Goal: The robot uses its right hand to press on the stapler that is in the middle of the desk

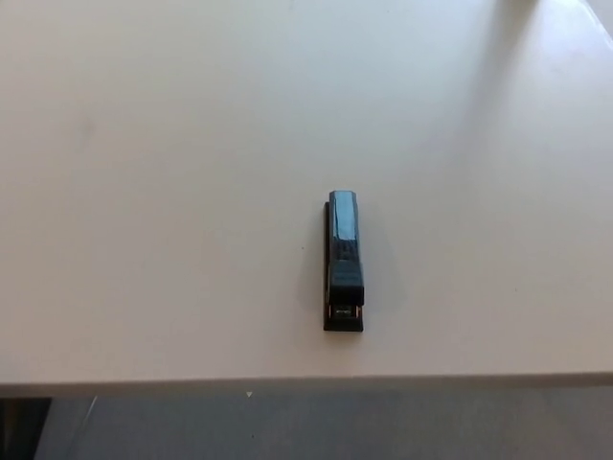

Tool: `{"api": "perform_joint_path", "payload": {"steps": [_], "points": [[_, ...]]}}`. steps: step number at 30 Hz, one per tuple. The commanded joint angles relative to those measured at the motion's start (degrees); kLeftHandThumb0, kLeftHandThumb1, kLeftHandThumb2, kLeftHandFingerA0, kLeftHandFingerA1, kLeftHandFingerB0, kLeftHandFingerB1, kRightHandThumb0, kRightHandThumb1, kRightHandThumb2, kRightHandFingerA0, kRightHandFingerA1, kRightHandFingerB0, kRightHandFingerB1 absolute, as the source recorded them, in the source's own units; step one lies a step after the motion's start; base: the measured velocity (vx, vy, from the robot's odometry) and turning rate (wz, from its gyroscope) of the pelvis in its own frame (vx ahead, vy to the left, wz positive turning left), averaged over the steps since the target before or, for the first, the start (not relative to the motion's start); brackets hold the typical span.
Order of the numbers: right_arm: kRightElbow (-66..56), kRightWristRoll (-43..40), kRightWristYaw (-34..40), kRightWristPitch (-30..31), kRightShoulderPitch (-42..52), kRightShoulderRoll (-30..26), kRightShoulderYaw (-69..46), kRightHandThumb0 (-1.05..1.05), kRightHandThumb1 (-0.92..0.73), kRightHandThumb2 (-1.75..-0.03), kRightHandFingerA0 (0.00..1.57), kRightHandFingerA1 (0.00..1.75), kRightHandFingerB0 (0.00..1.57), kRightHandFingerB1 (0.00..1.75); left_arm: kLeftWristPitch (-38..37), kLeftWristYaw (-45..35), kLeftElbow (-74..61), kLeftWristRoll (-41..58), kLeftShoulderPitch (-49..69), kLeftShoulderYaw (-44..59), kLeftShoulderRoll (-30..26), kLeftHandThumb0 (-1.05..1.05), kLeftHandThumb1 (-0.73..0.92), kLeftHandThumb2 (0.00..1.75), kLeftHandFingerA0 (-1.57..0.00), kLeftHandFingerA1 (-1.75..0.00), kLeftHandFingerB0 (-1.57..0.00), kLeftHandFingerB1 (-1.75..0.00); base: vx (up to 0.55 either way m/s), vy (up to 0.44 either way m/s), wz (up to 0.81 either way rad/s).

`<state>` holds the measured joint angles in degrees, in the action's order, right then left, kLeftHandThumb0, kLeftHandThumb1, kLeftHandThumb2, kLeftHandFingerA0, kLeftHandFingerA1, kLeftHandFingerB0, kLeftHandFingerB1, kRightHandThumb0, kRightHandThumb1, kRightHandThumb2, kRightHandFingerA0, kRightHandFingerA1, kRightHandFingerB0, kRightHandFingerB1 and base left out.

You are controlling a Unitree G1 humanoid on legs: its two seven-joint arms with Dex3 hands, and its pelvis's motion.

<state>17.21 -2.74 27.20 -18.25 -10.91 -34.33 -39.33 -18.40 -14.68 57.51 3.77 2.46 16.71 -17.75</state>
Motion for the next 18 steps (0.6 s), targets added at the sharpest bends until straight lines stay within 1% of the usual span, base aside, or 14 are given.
{"api": "perform_joint_path", "payload": {"steps": [1, 2, 4, 5, 8, 9, 10, 11, 12, 14, 15, 16, 17, 18], "points": [[-31.6, 2.9, -4.7, 25.1, -22.9, 2.2, 21.2, -0.07, -0.79, -0.7, 1.2, 0.98, 0.79, 0.95, -2.3, -0.6, 2.8, 0.4, 0.2, 0.3, -2.7, -0.75, 0.72, 1.09, 0.0, -0.46, -0.06, -0.42, 0.0, 0.0, 0.0], [-30.0, 2.1, -6.1, 23.2, -25.0, 3.4, 23.0, -0.05, -0.84, -0.65, 1.22, 0.88, 0.77, 0.9, -2.8, -0.9, 2.9, 0.3, 0.5, 0.2, -2.7, -0.75, 0.72, 1.09, 0.0, -0.46, -0.04, -0.42, 0.0, 0.0, 0.0], [-29.0, 5.5, -6.3, 24.5, -28.0, 5.1, 25.9, -0.09, -0.8, -0.63, 1.25, 0.91, 0.82, 0.86, -2.4, -1.2, 2.2, 0.6, 0.8, 0.4, -2.6, -0.73, 0.69, 1.07, 0.0, -0.47, -0.05, -0.44, 0.0, 0.0, 0.0], [-27.8, 7.4, -6.6, 25.4, -30.7, 7.0, 28.4, -0.09, -0.79, -0.66, 1.29, 0.85, 0.84, 0.9, -2.6, -1.2, 2.3, 0.6, 0.8, 0.3, -2.7, -0.77, 0.7, 1.07, 0.0, -0.46, -0.05, -0.42, 0.0, 0.0, 0.0], [-24.6, 10.2, -6.8, 25.6, -35.0, 10.2, 32.5, -0.08, -0.8, -0.64, 1.3, 0.83, 0.84, 0.9, -3.0, -1.2, 2.4, 0.5, 0.6, 0.3, -2.7, -0.72, 0.69, 1.07, -0.03, -0.48, -0.04, -0.45, 0.0, 0.0, 0.0], [-22.6, 11.1, -6.8, 25.0, -36.5, 11.7, 34.1, -0.11, -0.81, -0.64, 1.3, 0.84, 0.84, 0.89, -2.9, -1.1, 2.5, 0.5, 0.4, 0.2, -2.7, -0.64, 0.92, 0.73, -0.11, -0.42, -0.1, -0.39, 0.0, 0.0, 0.0], [-18.6, 12.4, -6.8, 23.5, -39.3, 14.8, 37.0, -0.1, -0.81, -0.64, 1.3, 0.83, 0.84, 0.9, -2.6, -1.1, 2.5, 0.6, 0.1, 0.3, -2.7, -0.7, 0.68, 1.07, -0.06, -0.5, -0.03, -0.46, 0.0, 0.0, 0.0], [-17.0, 12.0, -6.8, 22.7, -40.3, 16.1, 37.8, -0.08, -0.81, -0.65, 1.3, 0.82, 0.85, 0.88, -2.6, -1.3, 2.5, 0.8, 0.1, 0.4, -2.7, -0.65, 0.92, 0.73, -0.1, -0.42, -0.08, -0.37, 0.0, 0.0, 0.0], [-14.8, 10.3, -7.3, 20.1, -40.8, 17.9, 38.4, -0.09, -0.8, -0.64, 1.29, 0.86, 0.83, 0.85, -2.6, -1.9, 2.7, 1.4, 0.0, 0.8, -2.5, -0.64, 0.67, 1.08, -0.02, -0.49, -0.02, -0.46, 0.0, 0.0, 0.0], [-14.8, 7.2, -8.5, 17.0, -39.2, 19.1, 38.4, -0.1, -0.81, -0.64, 1.27, 0.93, 0.83, 0.86, -2.9, -1.8, 2.9, 1.5, 0.0, 0.9, -2.5, -0.65, 0.68, 1.08, -0.02, -0.49, -0.02, -0.46, 0.0, 0.0, 0.0], [-18.5, 1.1, -11.3, 17.5, -36.5, 19.7, 37.4, -0.1, -0.82, -0.64, 1.24, 1.01, 0.82, 0.88, -2.3, -1.4, 2.9, 1.4, 0.0, 0.9, -2.4, -0.66, 0.67, 1.07, -0.04, -0.49, -0.03, -0.47, 0.0, 0.0, 0.0], [-19.5, 0.6, -11.5, 17.7, -36.0, 20.0, 37.4, -0.12, -0.8, -0.65, 1.27, 1.02, 0.82, 0.91, -2.5, -1.2, 3.0, 1.2, 0.0, 0.8, -2.4, -0.76, 0.7, 1.04, -0.04, -0.48, -0.02, -0.45, 0.0, 0.0, 0.0], [-22.5, -1.4, -11.8, 18.8, -34.5, 20.8, 37.1, -0.11, -0.79, -0.69, 1.27, 1.06, 0.82, 0.94, -2.7, -0.9, 3.0, 0.7, 0.0, 0.4, -2.5, -0.62, 0.92, 0.73, -0.1, -0.42, -0.1, -0.39, 0.0, 0.0, 0.0], [-26.1, -3.7, -12.0, 20.6, -32.9, 21.7, 36.6, -0.09, -0.79, -0.72, 1.25, 1.1, 0.81, 0.96, -2.9, -1.3, 2.7, 0.9, 0.1, 0.4, -2.5, -0.64, 0.67, 1.07, -0.04, -0.49, -0.02, -0.47, 0.0, 0.0, 0.0]]}}
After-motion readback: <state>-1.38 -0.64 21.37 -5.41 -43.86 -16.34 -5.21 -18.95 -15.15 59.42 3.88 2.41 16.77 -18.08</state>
